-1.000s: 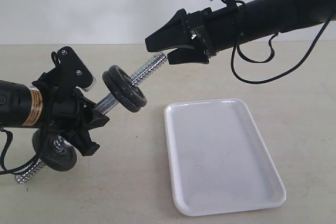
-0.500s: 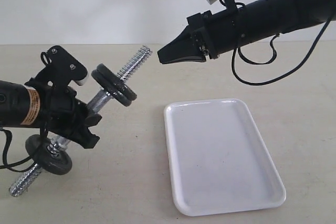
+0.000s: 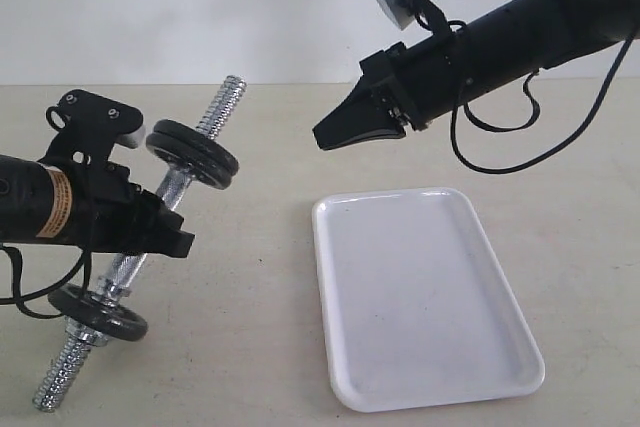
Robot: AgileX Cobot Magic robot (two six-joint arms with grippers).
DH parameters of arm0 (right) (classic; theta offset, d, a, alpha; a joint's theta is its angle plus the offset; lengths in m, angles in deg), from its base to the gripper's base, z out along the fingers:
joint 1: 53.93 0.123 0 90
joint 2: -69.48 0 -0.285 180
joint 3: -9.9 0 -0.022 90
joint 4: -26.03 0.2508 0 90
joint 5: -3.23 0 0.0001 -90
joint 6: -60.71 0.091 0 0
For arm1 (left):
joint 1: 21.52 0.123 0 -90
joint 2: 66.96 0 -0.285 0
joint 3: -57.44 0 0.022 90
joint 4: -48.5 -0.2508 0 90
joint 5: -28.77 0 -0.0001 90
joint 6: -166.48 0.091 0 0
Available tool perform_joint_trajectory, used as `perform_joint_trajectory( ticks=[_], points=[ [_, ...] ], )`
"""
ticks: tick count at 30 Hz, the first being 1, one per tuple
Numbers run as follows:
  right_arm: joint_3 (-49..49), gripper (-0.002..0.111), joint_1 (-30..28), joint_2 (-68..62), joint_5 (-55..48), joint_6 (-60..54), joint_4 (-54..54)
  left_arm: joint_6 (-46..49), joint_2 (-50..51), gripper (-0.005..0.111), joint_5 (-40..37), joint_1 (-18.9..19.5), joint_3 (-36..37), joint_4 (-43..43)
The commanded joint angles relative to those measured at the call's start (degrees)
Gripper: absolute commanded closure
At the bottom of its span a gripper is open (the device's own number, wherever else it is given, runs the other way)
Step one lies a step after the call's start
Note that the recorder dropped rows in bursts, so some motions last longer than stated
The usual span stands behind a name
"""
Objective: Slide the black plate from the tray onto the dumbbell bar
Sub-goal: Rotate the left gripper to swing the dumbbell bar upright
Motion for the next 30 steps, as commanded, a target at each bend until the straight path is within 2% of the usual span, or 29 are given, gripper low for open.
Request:
perform_joint_trajectory(
  ticks=[1,13,19,30],
  points=[
    [-0.4,0.109,0.0,0.8,-0.5,0.2,-1.6,-4.8,-3.6,0.102,7.4,-0.2,-3.3,1.2],
    [-0.4,0.109,0.0,0.8,-0.5,2.4,-3.5,-18.0,-2.6,0.102,7.8,-0.2,-3.3,0.5],
    [-0.4,0.109,0.0,0.8,-0.5,3.2,-3.8,-25.5,0.7,0.102,13.2,-0.2,-3.3,-3.7],
    [-0.4,0.109,0.0,0.8,-0.5,3.3,-4.0,-26.7,3.6,0.102,15.2,-0.2,-3.3,-3.8]
  ],
)
